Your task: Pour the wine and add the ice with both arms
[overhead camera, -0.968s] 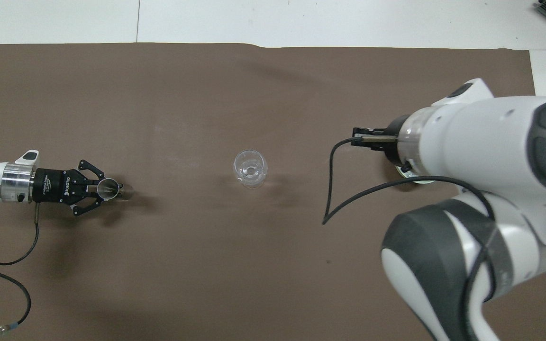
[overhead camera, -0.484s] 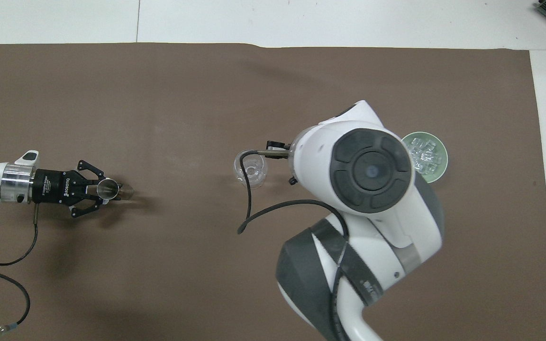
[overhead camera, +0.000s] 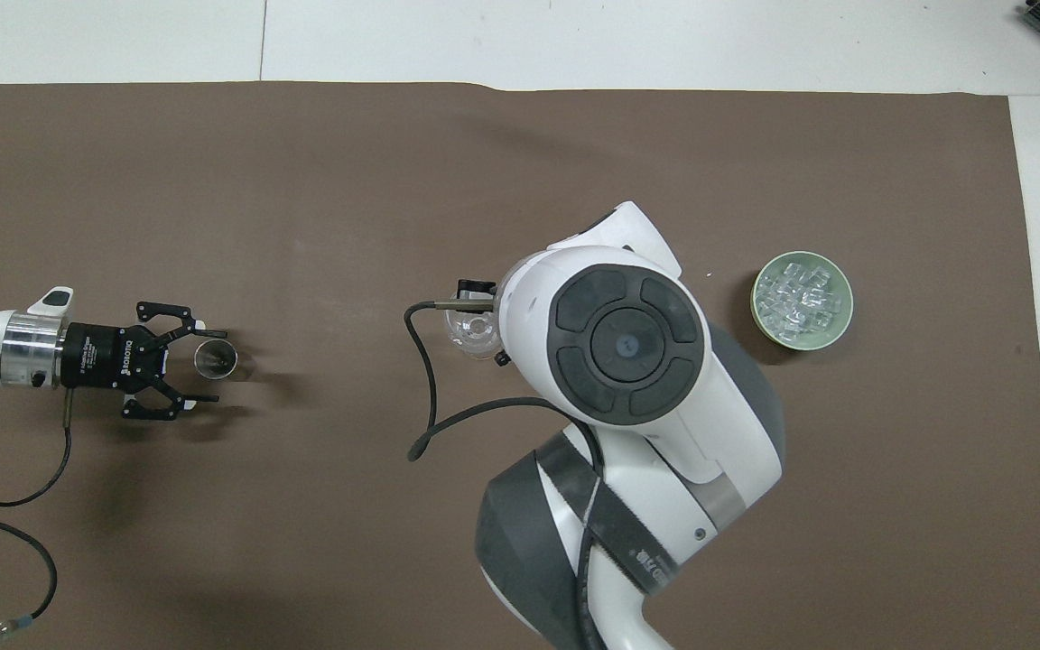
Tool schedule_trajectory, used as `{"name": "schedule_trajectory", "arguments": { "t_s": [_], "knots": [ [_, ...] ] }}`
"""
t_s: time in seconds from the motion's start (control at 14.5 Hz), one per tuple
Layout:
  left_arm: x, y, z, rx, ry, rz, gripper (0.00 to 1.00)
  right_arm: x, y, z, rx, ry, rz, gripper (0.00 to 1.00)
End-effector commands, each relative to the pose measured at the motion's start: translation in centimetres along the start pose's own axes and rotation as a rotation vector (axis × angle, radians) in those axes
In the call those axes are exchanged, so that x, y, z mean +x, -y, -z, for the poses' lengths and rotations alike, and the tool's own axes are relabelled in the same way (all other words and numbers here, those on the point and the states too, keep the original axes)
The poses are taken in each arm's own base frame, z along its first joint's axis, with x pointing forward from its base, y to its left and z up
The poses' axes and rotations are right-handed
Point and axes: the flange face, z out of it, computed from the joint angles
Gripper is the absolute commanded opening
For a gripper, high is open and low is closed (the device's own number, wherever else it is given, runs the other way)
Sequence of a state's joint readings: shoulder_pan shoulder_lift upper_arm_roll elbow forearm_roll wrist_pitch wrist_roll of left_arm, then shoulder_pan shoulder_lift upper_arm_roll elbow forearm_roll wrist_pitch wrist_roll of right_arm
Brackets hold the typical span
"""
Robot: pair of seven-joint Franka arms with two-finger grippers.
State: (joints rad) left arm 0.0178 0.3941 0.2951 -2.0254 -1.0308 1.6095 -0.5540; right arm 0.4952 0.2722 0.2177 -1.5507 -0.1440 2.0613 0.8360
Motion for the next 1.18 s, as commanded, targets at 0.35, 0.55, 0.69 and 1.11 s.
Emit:
{"name": "schedule_trajectory", "arguments": {
  "t_s": [0.35, 0.55, 0.69, 1.11],
  "knots": [
    [-0.3, 0.6, 1.4, -0.003, -0.018, -0.021, 1.00, 1.1, 0.4, -0.8, -0.014, -0.014, -0.012, 0.00],
    [-0.9, -0.1, 2.3, -0.001, -0.024, -0.037, 1.00, 1.2, 0.4, -0.9, -0.013, -0.013, -0.011, 0.00],
    [-1.8, -1.1, 3.2, 0.002, -0.042, -0.054, 1.00, 1.2, 0.3, -0.9, -0.014, -0.013, -0.013, 0.06],
    [-5.6, -3.9, 9.2, 0.077, -0.208, -0.167, 1.00, 2.0, -0.5, -0.5, -0.031, -0.034, -0.014, 1.00]
  ]
}}
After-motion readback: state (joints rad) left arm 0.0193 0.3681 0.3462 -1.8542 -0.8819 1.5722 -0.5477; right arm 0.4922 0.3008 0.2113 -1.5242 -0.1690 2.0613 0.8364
